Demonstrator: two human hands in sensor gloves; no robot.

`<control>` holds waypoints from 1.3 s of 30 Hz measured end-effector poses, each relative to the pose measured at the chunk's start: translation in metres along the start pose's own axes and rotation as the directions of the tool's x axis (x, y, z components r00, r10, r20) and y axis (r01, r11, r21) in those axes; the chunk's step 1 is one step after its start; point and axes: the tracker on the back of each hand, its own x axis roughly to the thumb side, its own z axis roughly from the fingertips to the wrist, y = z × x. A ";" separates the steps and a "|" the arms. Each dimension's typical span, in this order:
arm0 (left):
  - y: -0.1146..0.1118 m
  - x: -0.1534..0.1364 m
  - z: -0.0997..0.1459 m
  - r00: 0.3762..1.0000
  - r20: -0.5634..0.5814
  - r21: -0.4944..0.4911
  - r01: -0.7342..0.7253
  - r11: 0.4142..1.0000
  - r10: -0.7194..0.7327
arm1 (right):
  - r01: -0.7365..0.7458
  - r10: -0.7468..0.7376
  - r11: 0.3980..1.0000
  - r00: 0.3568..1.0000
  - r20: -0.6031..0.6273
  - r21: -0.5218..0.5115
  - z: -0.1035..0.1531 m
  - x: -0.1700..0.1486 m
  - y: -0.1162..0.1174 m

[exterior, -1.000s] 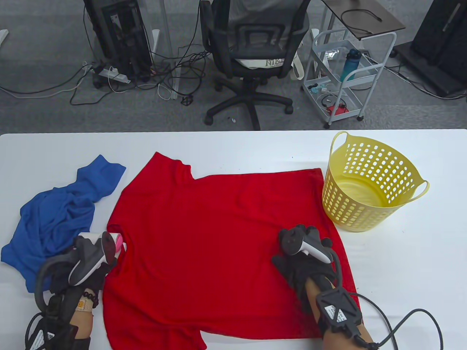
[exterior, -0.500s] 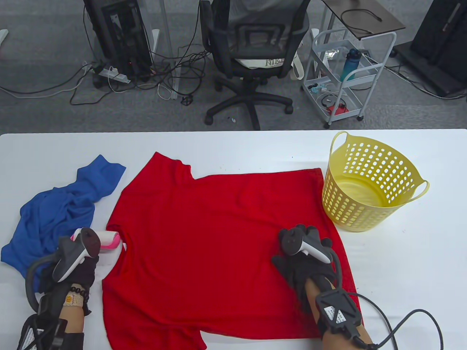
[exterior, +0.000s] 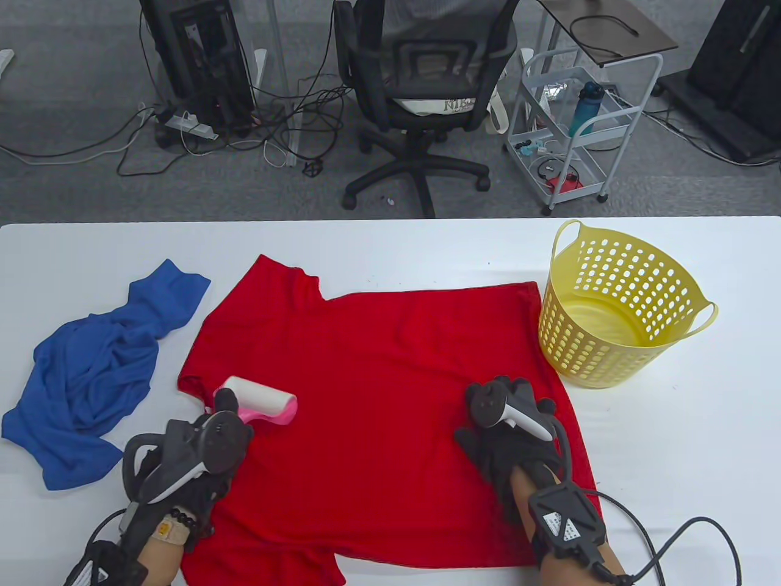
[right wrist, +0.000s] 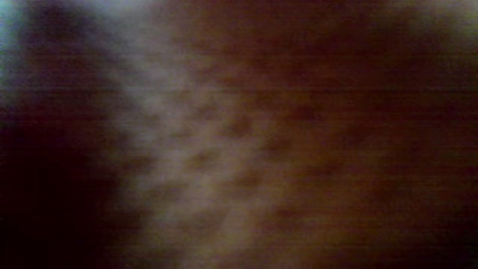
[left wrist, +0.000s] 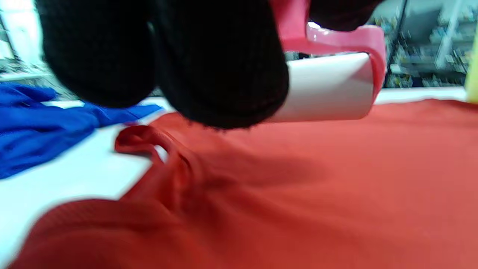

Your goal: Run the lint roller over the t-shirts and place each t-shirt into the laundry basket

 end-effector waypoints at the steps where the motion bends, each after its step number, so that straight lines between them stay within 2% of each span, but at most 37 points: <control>1: -0.006 0.007 -0.007 1.000 -0.005 -0.036 0.019 0.999 -0.019 | 0.000 0.000 1.000 1.000 0.000 0.000 0.000 0.000 0.000; 3: -0.015 0.015 -0.021 0.996 -0.013 -0.074 0.091 0.993 -0.092 | 0.000 0.000 1.000 1.000 0.001 0.000 0.000 0.000 0.000; 5: -0.015 0.021 -0.035 0.987 -0.048 -0.019 0.152 0.988 -0.153 | 0.000 0.000 1.000 1.000 0.001 0.001 0.000 0.000 0.000; 6: -0.014 0.024 -0.046 0.982 -0.075 -0.044 0.167 0.985 -0.170 | 0.000 0.000 1.000 1.000 0.001 0.002 0.000 0.000 0.000; 8: -0.011 0.027 -0.064 0.983 -0.111 -0.055 0.140 0.989 -0.145 | 0.000 0.000 1.000 1.000 0.001 0.003 0.000 0.000 0.000; 11: -0.002 0.034 -0.102 0.963 -0.177 -0.071 0.191 0.979 -0.201 | -0.003 0.003 1.000 1.000 -0.002 0.004 0.000 0.001 0.000; 15: 0.004 0.043 -0.143 0.942 -0.272 -0.090 0.178 0.980 -0.196 | -0.004 0.004 1.000 1.000 -0.002 0.005 0.000 0.001 0.001; 18: 0.006 0.044 -0.157 0.934 -0.322 -0.089 0.136 0.987 -0.158 | -0.004 0.004 1.000 1.000 -0.003 0.006 0.000 0.001 0.001; 21: 0.003 0.045 -0.159 0.934 -0.338 -0.082 0.094 0.992 -0.116 | -0.003 0.003 1.000 1.000 -0.003 0.008 0.000 0.001 0.001; 24: 0.001 0.043 -0.145 0.945 -0.281 -0.096 0.144 0.985 -0.165 | -0.004 0.004 1.000 1.000 -0.002 0.009 0.000 0.001 0.001; 27: -0.002 0.033 -0.118 0.972 -0.205 -0.135 0.090 0.987 -0.117 | -0.005 0.005 1.000 1.000 -0.001 0.009 -0.001 0.001 0.001; 31: -0.005 0.012 -0.063 0.991 -0.104 -0.213 0.058 0.975 -0.082 | -0.006 0.006 1.000 1.000 -0.002 0.009 -0.001 0.001 0.001; 34: -0.011 0.004 -0.014 0.988 -0.043 -0.226 0.134 0.965 -0.147 | -0.007 0.007 1.000 1.000 -0.004 0.008 -0.001 0.001 0.001; 38: -0.016 -0.003 0.037 0.985 -0.018 -0.271 0.160 0.949 -0.171 | -0.008 0.008 1.000 1.000 -0.005 0.008 -0.001 0.001 0.001; 39: -0.016 -0.004 0.043 0.984 -0.013 -0.279 0.168 0.946 -0.179 | -0.008 0.008 1.000 1.000 -0.005 0.008 -0.001 0.001 0.001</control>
